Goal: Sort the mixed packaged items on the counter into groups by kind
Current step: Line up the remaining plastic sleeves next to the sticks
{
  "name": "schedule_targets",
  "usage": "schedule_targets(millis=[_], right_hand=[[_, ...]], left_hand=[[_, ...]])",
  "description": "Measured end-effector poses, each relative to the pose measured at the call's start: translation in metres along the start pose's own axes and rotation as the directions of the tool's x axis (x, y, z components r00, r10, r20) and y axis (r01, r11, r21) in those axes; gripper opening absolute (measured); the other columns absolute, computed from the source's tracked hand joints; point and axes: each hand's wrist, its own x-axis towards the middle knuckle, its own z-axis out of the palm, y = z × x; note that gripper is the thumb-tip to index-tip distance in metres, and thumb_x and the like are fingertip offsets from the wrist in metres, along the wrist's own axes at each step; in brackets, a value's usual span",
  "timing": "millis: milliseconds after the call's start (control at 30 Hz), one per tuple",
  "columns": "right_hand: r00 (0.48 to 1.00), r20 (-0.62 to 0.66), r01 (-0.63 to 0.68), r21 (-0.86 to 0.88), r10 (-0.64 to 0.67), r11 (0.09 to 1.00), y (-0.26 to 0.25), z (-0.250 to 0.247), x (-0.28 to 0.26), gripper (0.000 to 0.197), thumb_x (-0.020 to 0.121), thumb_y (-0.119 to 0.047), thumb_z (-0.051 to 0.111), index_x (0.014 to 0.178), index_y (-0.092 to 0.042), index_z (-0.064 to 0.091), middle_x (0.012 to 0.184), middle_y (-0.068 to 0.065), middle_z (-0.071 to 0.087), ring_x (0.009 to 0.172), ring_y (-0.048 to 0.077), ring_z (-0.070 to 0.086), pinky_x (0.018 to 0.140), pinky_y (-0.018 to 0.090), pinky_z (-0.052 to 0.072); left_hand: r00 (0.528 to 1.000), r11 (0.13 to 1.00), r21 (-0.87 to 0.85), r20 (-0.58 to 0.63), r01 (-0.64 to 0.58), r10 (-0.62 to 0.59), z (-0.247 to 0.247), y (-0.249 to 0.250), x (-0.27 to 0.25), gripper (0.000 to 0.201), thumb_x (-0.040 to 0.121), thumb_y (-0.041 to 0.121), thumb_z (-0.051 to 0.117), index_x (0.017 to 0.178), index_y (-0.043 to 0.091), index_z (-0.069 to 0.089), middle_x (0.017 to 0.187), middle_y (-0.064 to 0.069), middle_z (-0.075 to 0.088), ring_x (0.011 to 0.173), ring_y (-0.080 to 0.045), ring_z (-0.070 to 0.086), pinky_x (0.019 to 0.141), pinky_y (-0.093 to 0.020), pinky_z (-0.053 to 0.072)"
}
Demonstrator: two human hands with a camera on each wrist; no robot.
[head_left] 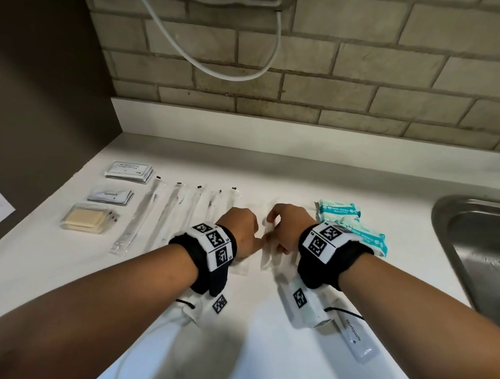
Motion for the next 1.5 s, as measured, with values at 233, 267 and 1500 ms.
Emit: schedule_targets(millis=[233,267,1500], right_hand=[[0.999,-0.045,-0.024,-0.244,0.014,0.969,0.013,0.001,0.0,0.073,0.075,-0.032,0.08,0.137,-0.021,0.043,0.12,0.007,0.063,0.109,0.026,0.061,0.088,0.033,0.051],[0.999,-0.037,-0.024,-0.246,0.016,0.969,0.013,0.0,-0.002,0.071,0.075,-0.034,0.079,0.135,-0.021,0.045,0.121,0.007,0.062,0.11,0.026,0.061,0.089,0.033,0.051],[0.98,0.12,0.192,-0.375,-0.158,0.907,0.007,0.013,-0.013,0.036,0.084,-0.037,0.067,0.111,-0.015,0.063,0.122,0.007,0.053,0.111,0.027,0.055,0.092,0.041,0.05]], left_hand=[[0.998,0.996,0.079,0.036,-0.047,0.044,-0.003,-0.02,0.004,0.041,0.081,0.018,0.066,0.121,0.024,0.065,0.121,0.006,0.065,0.118,-0.015,0.056,0.096,-0.029,0.048],[0.997,0.991,0.116,0.035,-0.069,0.065,-0.004,-0.022,0.003,0.044,0.079,0.02,0.066,0.122,0.026,0.064,0.121,0.006,0.064,0.121,-0.016,0.051,0.096,-0.03,0.046],[0.979,0.925,0.326,0.122,-0.197,0.166,-0.012,-0.03,-0.004,0.036,0.08,0.046,0.066,0.109,0.025,0.068,0.108,0.005,0.066,0.11,-0.021,0.043,0.089,-0.035,0.042]])
